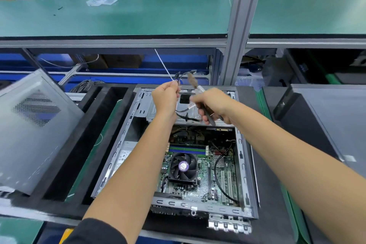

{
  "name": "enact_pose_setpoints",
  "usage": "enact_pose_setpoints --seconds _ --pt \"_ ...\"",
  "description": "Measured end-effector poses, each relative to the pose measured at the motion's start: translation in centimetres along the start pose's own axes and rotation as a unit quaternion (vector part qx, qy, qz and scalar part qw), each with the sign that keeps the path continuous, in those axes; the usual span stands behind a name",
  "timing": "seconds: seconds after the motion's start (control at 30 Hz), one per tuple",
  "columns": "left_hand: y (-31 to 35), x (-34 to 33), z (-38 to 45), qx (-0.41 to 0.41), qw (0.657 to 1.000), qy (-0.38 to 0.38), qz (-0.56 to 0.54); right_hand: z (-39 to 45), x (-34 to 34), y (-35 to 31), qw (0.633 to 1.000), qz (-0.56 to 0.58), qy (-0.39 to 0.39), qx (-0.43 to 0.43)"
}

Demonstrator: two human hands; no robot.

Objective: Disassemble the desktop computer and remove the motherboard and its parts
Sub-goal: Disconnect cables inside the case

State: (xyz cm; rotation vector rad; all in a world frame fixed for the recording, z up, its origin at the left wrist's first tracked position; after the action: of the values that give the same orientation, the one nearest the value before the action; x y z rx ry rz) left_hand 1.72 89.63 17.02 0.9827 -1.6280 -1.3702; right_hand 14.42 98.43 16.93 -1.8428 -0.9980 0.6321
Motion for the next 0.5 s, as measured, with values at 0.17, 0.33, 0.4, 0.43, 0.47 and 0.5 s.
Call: enact_pose_setpoints --seconds 0.17,0.33,0.4,0.43,0.47,0.5 --pt "2.5 -3.2 -0.8 -0.046 0.995 -0.085 0.025 -0.4 4.9 -1.5 0.991 0.054 0.114 0.042" --pt "5.0 -8.7 -3.1 -0.1 0.971 -0.187 0.11 -1.2 8.3 -1.3 0.984 -0.006 0.17 0.044" --pt "5.4 -10.6 -4.0 -0.105 0.966 -0.204 0.121 -1.5 9.8 -1.1 0.98 -0.013 0.194 0.044" --pt "5.5 -11.4 -4.3 -0.105 0.965 -0.207 0.126 -1.6 10.5 -1.0 0.978 -0.011 0.202 0.042" --pt "5.5 -12.1 -4.5 -0.103 0.964 -0.209 0.128 -1.7 11.3 -0.8 0.977 -0.007 0.21 0.037" --pt "5.4 -12.8 -4.8 -0.1 0.964 -0.211 0.126 -1.9 12.2 -0.6 0.976 -0.009 0.217 0.03"
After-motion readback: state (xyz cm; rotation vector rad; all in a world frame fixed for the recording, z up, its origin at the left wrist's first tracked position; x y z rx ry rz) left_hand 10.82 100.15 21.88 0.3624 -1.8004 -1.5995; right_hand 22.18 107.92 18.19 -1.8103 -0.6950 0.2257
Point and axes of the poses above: each hand's wrist, its own z-axis towards the middle knuckle, its own x-axis out of the back of the hand, y = z × x, the point moved 9 cm from there along z, towards the middle knuckle, and after that the axes turned 12 degrees about z, right-handed, at the moved point
